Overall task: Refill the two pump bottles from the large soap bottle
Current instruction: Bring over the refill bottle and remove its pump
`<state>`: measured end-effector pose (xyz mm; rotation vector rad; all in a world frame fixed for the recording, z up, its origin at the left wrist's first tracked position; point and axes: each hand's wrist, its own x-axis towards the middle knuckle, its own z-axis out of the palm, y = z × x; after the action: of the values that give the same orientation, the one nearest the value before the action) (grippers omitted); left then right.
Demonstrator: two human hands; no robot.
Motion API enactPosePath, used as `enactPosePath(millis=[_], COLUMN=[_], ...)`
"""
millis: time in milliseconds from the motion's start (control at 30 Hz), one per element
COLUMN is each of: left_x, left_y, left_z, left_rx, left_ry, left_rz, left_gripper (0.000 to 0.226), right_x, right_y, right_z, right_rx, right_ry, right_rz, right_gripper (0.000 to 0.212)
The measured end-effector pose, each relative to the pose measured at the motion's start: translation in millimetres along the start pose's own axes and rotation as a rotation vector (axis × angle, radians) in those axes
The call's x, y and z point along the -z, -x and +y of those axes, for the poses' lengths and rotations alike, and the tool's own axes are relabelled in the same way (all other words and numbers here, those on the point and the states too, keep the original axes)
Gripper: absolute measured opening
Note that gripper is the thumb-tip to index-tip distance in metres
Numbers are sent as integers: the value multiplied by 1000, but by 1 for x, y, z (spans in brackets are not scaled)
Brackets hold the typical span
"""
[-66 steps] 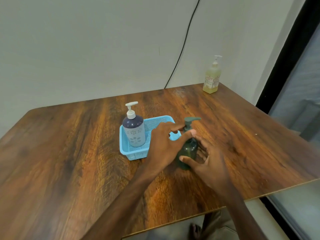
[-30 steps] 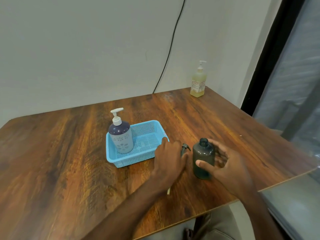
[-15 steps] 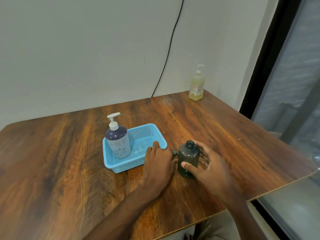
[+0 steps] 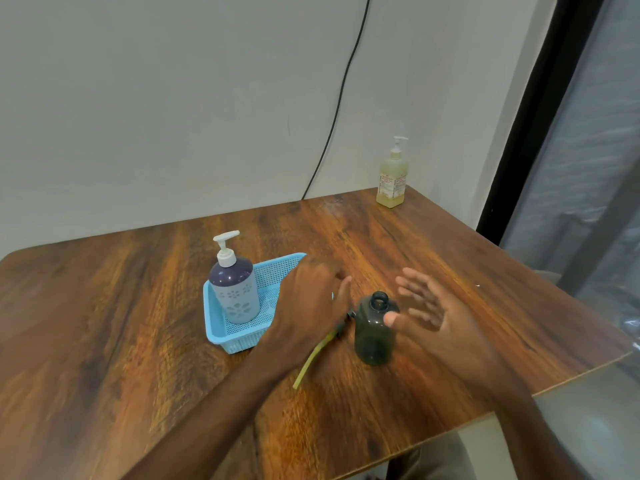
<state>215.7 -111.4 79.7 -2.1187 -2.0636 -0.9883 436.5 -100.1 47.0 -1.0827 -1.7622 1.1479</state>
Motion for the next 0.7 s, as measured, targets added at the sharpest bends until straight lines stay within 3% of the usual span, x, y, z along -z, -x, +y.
enactPosePath(millis=[133,200,400,500,700], left_x=[-25,-47,-107,-131,-148], left_y=[-48,-74,-135,-165,-222], left_z=[-2,-7,-29,-48,-61], left_rx=[17,-18,-54,-42,-48], left_ry=[54,30,-119,-215,-188], left_rz=[-53,-107,-417,-581,-789], left_gripper=[17,17,20,28,79], right_x=[14,18,21,20,37], right_y=[-37,-69,-150,-184,-251], right_z=[5,23,63,82,109], right_rx=[-20,-98,-207,-191,-164], right_ry=[-175,-75,522,798,815], right_rz=[184,223,51,-46,-50], right_gripper=[40,30,41,33,35])
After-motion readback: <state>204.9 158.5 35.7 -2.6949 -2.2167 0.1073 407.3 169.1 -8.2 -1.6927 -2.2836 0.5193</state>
